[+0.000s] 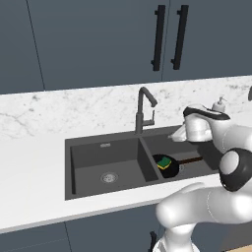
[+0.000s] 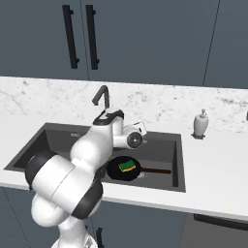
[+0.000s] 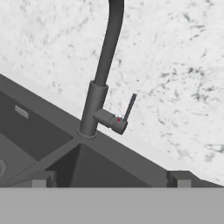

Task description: Pick the pan and sponge and place them into the sink. Then turn on the water.

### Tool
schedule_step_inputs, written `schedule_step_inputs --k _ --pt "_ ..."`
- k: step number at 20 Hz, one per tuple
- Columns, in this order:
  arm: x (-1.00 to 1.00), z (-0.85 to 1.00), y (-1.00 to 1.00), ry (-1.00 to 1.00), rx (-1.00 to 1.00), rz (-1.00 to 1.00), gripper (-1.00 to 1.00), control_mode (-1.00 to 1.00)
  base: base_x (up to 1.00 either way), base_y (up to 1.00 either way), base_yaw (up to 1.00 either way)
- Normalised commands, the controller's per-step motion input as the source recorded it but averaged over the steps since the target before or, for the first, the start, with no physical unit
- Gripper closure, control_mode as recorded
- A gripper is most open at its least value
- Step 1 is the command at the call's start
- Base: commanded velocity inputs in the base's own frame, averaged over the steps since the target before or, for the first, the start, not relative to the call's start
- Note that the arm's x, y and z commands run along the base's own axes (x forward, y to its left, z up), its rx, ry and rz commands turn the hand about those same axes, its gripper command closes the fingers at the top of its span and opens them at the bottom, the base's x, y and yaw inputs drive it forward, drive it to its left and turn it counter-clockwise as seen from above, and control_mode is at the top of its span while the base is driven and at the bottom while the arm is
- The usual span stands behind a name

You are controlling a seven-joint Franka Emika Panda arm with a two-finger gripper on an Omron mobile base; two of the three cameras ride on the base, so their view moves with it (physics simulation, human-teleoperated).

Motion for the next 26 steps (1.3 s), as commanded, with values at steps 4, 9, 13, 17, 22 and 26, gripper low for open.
schedule_step_inputs --k 4,9,13,17,22,26 --pt "0.37 0.06 0.00 0.00 0.00 0.00 -1.00 -1.00 0.00 0.00 0.00" --pt "0.46 0.00 0.01 0.00 0.01 0.00 -1.00 -1.00 0.00 0.00 0.00" --pt "0.49 0.00 0.00 0.00 0.00 0.00 -1.00 -1.00 0.00 0.00 0.00" --pt "0.42 0.00 0.00 0.00 0.00 0.00 -1.00 -1.00 0.00 0.00 0.00" --pt "0.27 0.00 0.00 0.00 0.00 0.00 -1.00 -1.00 0.00 0.00 0.00" --pt "0.15 0.00 0.00 0.00 0.00 0.00 -1.00 -1.00 0.00 0.00 0.00"
